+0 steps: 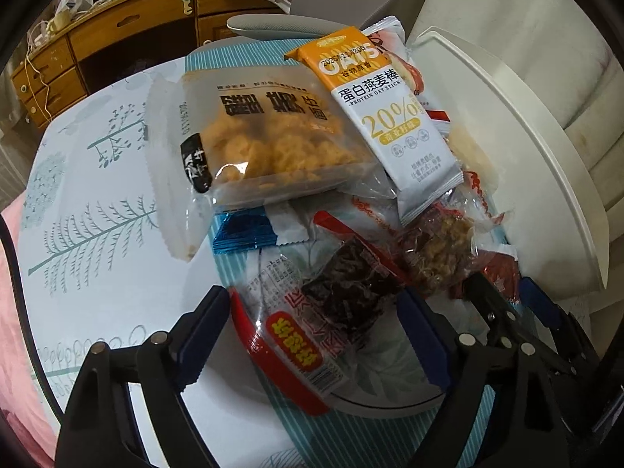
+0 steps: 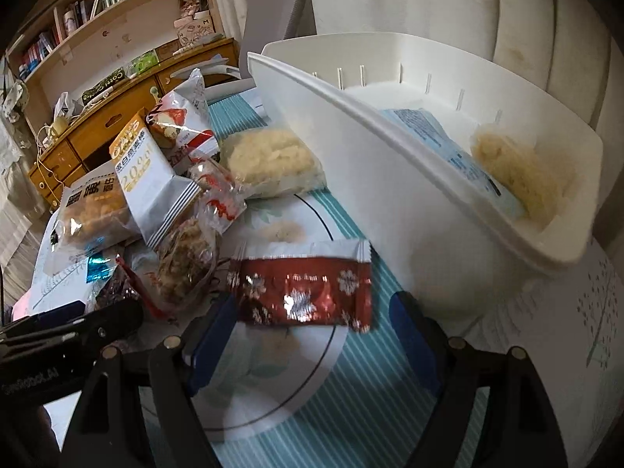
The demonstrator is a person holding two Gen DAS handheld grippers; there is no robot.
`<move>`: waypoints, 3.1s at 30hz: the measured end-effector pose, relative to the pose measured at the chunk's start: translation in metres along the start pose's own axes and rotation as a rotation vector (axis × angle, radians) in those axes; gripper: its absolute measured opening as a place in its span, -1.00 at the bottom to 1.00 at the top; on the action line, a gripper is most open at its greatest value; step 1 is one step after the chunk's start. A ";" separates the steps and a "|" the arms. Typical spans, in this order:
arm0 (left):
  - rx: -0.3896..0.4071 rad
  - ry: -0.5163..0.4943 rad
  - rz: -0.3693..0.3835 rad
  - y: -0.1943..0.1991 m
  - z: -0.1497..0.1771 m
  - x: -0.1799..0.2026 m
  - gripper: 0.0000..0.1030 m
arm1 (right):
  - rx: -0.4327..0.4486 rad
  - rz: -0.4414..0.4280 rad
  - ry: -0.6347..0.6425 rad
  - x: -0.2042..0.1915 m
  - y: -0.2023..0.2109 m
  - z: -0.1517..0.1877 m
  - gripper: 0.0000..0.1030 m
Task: Organize snacks
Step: 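Grasp the red-and-white packet with the left gripper while the right gripper grasps a small brown packet, then carry both packets into the white box and open both grippers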
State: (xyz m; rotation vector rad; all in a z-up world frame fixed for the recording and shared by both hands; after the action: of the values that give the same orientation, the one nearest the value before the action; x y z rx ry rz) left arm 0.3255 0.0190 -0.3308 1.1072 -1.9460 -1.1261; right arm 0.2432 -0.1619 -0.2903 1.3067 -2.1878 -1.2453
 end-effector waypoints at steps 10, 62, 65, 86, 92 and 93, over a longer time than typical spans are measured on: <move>0.036 -0.015 -0.007 -0.002 -0.007 0.006 0.40 | 0.016 0.031 0.057 -0.009 -0.008 -0.006 0.34; 0.110 0.122 0.013 0.120 0.050 0.044 -0.59 | 0.030 -0.174 0.126 0.001 0.115 -0.005 -0.78; 0.113 0.128 0.016 0.138 0.054 0.050 -0.59 | 0.040 -0.198 0.122 0.003 0.128 -0.012 -0.78; 0.222 0.160 -0.052 0.189 -0.003 0.142 -0.59 | 0.062 -0.388 0.274 0.049 0.176 -0.094 -0.78; 0.238 0.160 -0.046 0.178 -0.028 0.178 -0.59 | 0.069 -0.406 0.311 0.078 0.173 -0.119 -0.78; 0.238 0.158 -0.042 0.174 -0.033 0.185 -0.59 | 0.070 -0.406 0.315 0.084 0.171 -0.124 -0.78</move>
State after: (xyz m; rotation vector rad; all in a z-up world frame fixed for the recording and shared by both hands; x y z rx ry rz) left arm 0.2071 -0.1075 -0.1420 1.3259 -1.9749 -0.8153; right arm 0.1797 -0.2607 -0.0956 1.8997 -1.8172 -1.0061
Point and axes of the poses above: each gripper's, at about its wrist camera, not at the fingertips, and y roughly against the way its jaws point, x to its right, z to its underside, the point moved 5 cm from there along -y, roughly the way its jaws point, and after that the axes turned 11 degrees about -y, right-handed, at the moved point
